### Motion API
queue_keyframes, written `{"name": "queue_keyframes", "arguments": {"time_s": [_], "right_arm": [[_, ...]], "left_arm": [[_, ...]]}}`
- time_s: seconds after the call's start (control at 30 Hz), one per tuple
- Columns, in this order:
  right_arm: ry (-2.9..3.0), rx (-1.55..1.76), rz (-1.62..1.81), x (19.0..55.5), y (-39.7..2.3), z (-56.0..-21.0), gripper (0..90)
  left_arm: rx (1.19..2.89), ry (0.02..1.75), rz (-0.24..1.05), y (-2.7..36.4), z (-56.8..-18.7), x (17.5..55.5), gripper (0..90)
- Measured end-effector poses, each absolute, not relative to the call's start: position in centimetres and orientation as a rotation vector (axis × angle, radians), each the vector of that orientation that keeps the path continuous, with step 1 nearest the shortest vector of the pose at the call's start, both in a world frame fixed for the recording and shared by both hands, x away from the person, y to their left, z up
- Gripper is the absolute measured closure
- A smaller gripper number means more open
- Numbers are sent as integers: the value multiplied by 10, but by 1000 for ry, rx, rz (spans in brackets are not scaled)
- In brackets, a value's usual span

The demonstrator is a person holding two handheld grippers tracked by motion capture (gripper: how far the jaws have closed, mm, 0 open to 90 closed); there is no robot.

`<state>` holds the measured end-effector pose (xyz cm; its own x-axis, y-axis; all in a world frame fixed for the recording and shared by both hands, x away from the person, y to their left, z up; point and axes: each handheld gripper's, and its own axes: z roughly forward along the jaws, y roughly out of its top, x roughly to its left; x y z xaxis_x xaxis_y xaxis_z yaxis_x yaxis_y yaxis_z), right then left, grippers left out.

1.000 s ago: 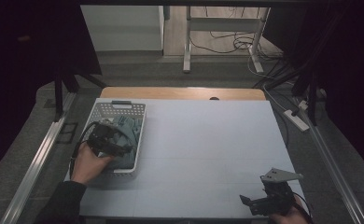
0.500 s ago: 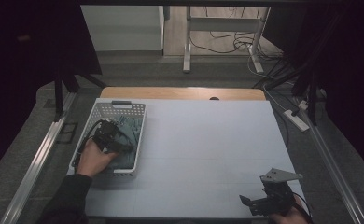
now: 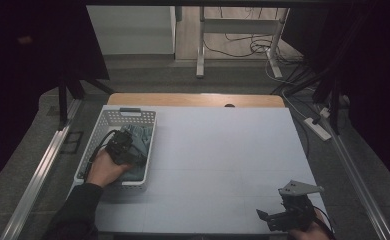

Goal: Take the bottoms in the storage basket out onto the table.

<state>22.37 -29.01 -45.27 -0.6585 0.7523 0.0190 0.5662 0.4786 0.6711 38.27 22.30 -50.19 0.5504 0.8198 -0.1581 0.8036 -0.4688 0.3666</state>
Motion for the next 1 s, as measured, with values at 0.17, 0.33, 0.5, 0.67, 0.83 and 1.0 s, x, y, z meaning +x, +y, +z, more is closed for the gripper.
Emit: {"name": "queue_keyframes", "arguments": {"time_s": [0.17, 0.33, 0.5, 0.67, 0.83, 1.0], "right_arm": [[2455, 1116, 950, 224, -290, -453, 2], [2456, 1116, 949, 224, -290, -453, 2], [2459, 1114, 945, 223, -289, -453, 2], [2463, 1106, 942, 223, -289, -453, 2], [2460, 1100, 948, 223, -289, -453, 2], [2461, 1097, 949, 223, -289, -453, 2]], "left_arm": [[2394, 1333, 5, 223, -507, 386, 3], [2442, 1342, 7, 218, -507, 386, 101], [2458, 1367, 35, 216, -502, 383, 315], [2445, 1413, 28, 215, -498, 382, 499], [2398, 1462, -8, 219, -493, 382, 614], [2346, 1482, -12, 224, -489, 382, 643]]}}
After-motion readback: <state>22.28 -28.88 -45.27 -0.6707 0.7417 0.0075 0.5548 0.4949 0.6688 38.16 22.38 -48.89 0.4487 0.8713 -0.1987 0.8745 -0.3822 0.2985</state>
